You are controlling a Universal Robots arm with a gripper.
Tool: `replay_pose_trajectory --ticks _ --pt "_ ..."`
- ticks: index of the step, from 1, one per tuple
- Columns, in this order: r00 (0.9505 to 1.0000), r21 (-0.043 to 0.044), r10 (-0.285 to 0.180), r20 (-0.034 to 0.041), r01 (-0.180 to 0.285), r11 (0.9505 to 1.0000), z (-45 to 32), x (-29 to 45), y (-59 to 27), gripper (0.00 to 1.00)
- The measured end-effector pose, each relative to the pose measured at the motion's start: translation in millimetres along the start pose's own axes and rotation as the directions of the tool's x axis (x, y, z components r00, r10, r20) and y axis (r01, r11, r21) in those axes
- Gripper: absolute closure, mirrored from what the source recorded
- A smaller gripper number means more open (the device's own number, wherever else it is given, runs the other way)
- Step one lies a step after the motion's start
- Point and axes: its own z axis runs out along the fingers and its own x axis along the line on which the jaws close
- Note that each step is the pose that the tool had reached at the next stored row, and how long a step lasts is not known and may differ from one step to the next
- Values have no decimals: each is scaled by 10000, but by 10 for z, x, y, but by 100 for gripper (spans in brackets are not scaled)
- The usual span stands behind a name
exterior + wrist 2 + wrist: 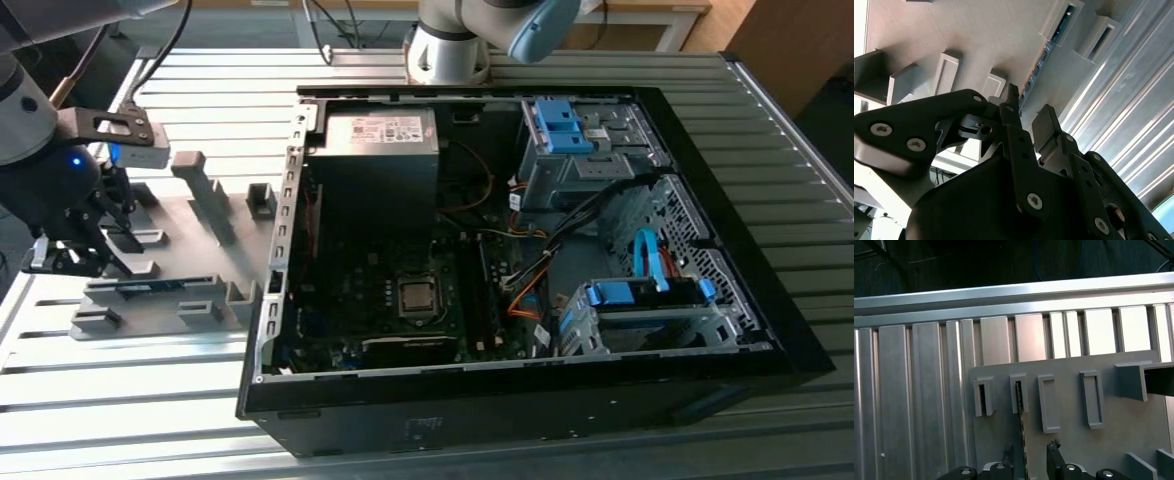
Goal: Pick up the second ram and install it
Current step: 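Pick up the second ram and move it above second insertion slot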
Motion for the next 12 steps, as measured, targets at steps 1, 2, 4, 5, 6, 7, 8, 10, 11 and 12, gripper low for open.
replay_pose_trajectory --ticks 1,2,4,5,6,7,8,10,11,12 --pt "10000 4 -43 1 43 10000 9 0 -1 62" --pt "10000 7 -50 1 50 10000 17 1 -1 62" --pt "10000 16 -52 -3 52 10000 36 2 -1 62" --pt "10000 22 -52 -4 52 10000 47 2 -2 62" --pt "10000 29 -52 -4 52 10000 58 2 -2 62" --pt "10000 35 -52 -5 52 10000 69 3 -1 62" --pt "10000 38 -52 -6 52 10000 79 4 -1 62" --pt "10000 46 -51 -7 51 10000 101 8 -1 62" --pt "10000 49 -55 -7 55 10000 111 14 -2 62" --pt "10000 53 -63 -6 63 10000 124 20 -3 62"
